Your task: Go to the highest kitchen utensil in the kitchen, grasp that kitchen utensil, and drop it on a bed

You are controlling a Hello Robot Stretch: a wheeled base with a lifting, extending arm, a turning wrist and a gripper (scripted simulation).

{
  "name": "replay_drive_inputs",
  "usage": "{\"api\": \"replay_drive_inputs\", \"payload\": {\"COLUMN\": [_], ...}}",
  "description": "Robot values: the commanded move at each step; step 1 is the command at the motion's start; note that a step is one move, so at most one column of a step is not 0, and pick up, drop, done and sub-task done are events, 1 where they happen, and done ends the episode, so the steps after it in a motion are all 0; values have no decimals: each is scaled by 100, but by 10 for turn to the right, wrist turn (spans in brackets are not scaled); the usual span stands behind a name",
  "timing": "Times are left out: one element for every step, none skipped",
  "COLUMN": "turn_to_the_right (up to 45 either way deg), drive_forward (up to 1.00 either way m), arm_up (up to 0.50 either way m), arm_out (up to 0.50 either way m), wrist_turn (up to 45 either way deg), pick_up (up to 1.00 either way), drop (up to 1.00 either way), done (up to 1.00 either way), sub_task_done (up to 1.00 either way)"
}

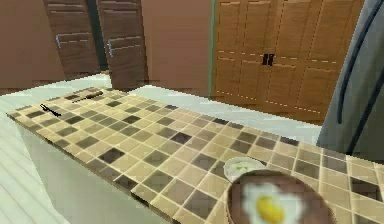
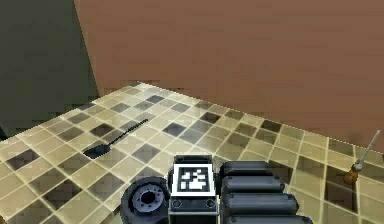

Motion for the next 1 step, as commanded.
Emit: {"api": "replay_drive_inputs", "payload": {"turn_to_the_right": [-450], "drive_forward": [0], "arm_up": [0], "arm_out": [0], "wrist_turn": [0], "pick_up": [0], "drop": [0], "done": [0], "sub_task_done": [0]}}
